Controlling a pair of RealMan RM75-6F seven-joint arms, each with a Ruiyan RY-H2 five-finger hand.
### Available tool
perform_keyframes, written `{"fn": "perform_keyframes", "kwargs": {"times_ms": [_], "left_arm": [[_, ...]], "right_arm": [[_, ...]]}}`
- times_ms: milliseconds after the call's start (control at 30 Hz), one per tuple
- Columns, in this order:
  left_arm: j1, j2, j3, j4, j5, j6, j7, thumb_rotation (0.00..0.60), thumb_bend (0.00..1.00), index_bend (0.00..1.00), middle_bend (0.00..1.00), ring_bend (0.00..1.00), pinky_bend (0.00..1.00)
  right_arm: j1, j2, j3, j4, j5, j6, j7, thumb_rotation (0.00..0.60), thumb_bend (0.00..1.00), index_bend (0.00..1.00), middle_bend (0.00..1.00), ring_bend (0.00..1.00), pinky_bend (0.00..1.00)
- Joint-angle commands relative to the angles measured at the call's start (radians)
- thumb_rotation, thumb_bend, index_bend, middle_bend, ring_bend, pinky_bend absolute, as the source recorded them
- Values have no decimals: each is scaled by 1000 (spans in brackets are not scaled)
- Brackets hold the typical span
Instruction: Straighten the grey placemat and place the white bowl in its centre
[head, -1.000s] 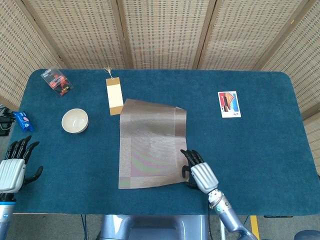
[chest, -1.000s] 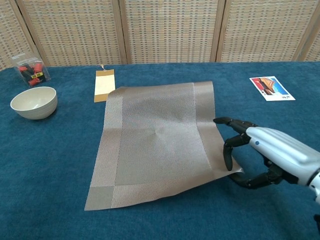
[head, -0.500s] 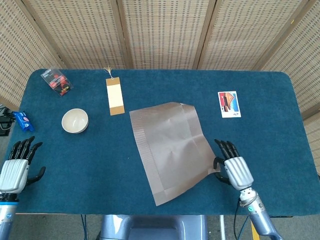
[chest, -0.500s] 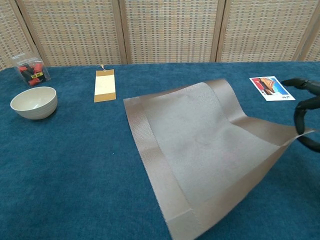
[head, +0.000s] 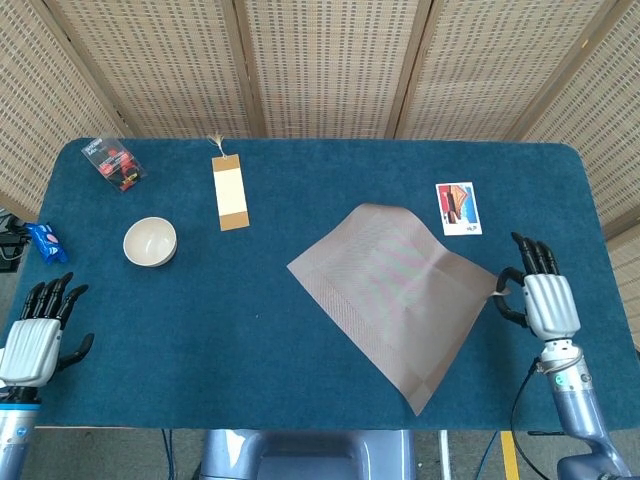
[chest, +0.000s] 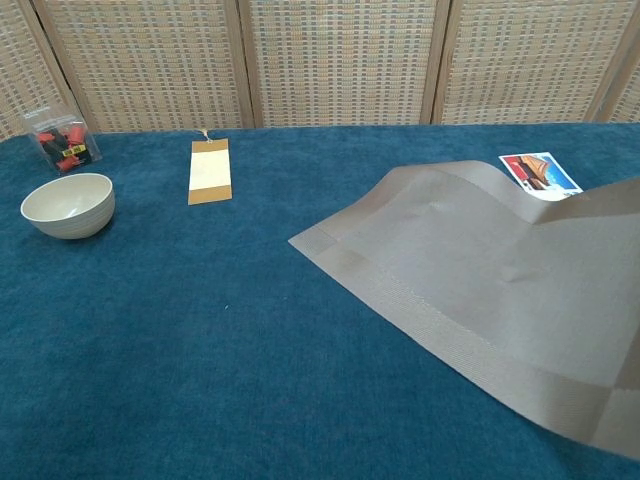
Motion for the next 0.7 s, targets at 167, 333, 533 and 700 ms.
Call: {"fn": "perform_keyframes", "kwargs": {"times_ms": [167,333,533,700], "left_arm": [[-1,-2,0,1,4,1,0,600,341,139,0,0,0],[-2,-2,1,3,6,1,-1,600,340,139,0,0,0],[-2,-1,0,4,6,2,-8,600,341,121,0,0,0],[-5,-2,-1,4,12,4,-13,600,262,118,0,0,0]], "right_arm": [[40,17,44,27,59,-59,-29,600,551,664,91,0,0],[47,7,45,57,93,-79,-101,600,469,447,1,0,0],[21,-2,45,53,155,-58,-201,600,202,69,0,0,0],[-33,5,37,40,118,38,-152,600,143,21,0,0,0]]}}
